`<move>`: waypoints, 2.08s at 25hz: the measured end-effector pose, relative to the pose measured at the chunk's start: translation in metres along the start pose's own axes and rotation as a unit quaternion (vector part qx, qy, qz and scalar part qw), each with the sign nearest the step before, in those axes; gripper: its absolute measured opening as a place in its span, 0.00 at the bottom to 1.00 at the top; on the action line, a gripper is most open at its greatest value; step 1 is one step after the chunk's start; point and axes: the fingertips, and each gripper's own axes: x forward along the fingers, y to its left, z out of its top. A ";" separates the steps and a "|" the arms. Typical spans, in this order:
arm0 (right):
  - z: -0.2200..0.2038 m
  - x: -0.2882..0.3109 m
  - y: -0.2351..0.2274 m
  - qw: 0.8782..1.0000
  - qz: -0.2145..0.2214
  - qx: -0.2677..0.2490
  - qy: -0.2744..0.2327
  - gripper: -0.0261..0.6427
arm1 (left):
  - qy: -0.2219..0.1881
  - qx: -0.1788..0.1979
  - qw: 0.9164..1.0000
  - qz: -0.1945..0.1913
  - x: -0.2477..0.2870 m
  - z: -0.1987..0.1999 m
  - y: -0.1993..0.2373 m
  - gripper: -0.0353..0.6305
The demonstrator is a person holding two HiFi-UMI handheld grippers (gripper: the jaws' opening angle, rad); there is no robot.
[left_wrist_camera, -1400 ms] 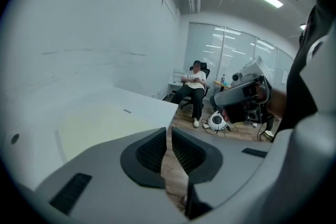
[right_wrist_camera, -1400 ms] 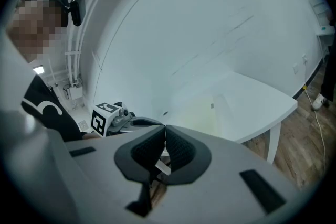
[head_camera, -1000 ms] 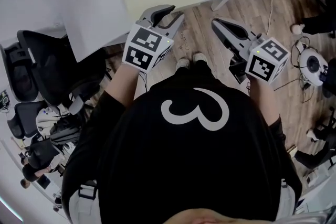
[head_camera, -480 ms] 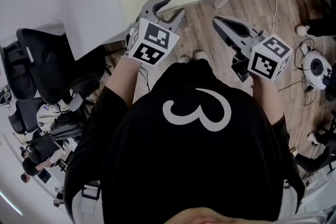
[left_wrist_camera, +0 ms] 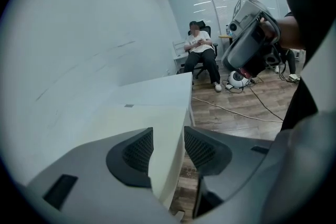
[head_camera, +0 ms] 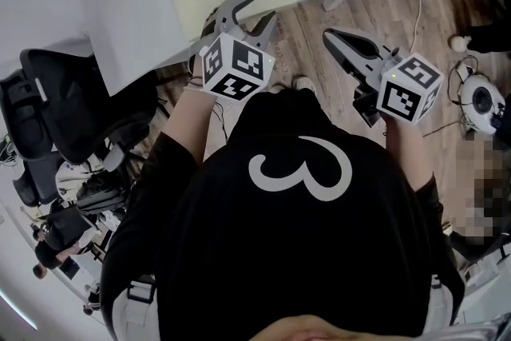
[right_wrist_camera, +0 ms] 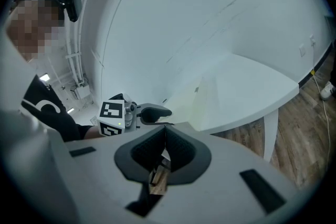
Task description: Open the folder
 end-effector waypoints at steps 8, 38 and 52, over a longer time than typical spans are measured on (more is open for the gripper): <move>-0.002 -0.002 -0.007 1.000 -0.005 0.002 -0.001 0.07 | 0.007 0.004 1.000 0.012 0.003 -0.005 0.003 0.32; 0.000 0.067 -0.028 0.999 0.020 -0.026 0.030 0.07 | -0.013 -0.013 0.999 -0.043 -0.010 0.005 0.000 0.16; 0.004 0.094 -0.032 0.996 0.016 -0.074 0.054 0.07 | -0.016 -0.024 0.998 -0.047 -0.011 0.012 0.003 0.15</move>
